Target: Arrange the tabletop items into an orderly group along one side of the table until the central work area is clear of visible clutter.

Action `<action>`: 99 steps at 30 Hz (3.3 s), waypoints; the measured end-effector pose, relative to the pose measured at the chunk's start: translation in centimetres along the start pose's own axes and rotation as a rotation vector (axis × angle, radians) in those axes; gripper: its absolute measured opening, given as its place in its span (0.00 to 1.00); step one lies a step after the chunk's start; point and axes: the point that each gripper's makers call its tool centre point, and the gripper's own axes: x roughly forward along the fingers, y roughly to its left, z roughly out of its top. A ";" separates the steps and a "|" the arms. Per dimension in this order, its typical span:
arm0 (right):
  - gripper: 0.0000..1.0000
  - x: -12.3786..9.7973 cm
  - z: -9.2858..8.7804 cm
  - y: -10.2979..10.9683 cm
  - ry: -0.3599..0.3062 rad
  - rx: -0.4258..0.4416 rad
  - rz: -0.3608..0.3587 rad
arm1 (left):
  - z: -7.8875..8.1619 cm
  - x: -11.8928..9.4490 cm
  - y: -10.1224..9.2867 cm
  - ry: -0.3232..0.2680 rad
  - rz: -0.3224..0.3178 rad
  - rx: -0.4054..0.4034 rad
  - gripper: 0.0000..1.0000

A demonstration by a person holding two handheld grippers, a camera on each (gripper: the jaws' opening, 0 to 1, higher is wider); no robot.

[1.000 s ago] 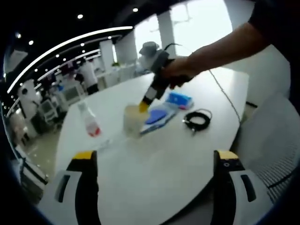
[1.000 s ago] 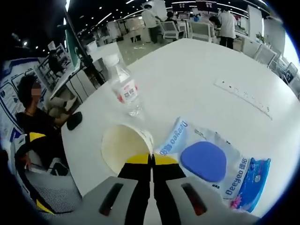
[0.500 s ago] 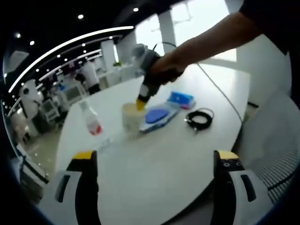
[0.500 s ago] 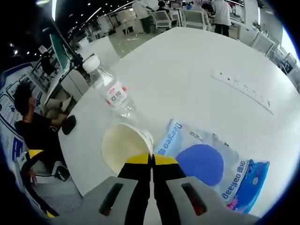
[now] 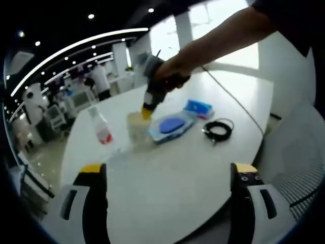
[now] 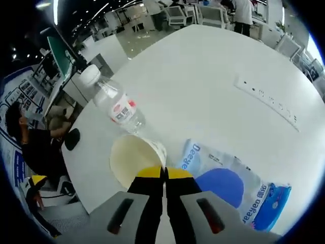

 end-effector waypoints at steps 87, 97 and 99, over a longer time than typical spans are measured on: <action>0.68 -0.9 3.7 1.9 -0.303 -0.146 -0.029 | -0.6 0.0 0.4 0.016 0.014 0.000 0.96; 0.77 -2.5 1.7 1.1 -0.304 -0.196 -0.043 | -0.3 -0.2 0.8 -0.007 0.020 -0.047 0.96; 0.78 -2.9 1.5 1.0 -0.308 -0.203 -0.045 | -0.2 -0.2 0.8 -0.012 0.019 -0.054 0.96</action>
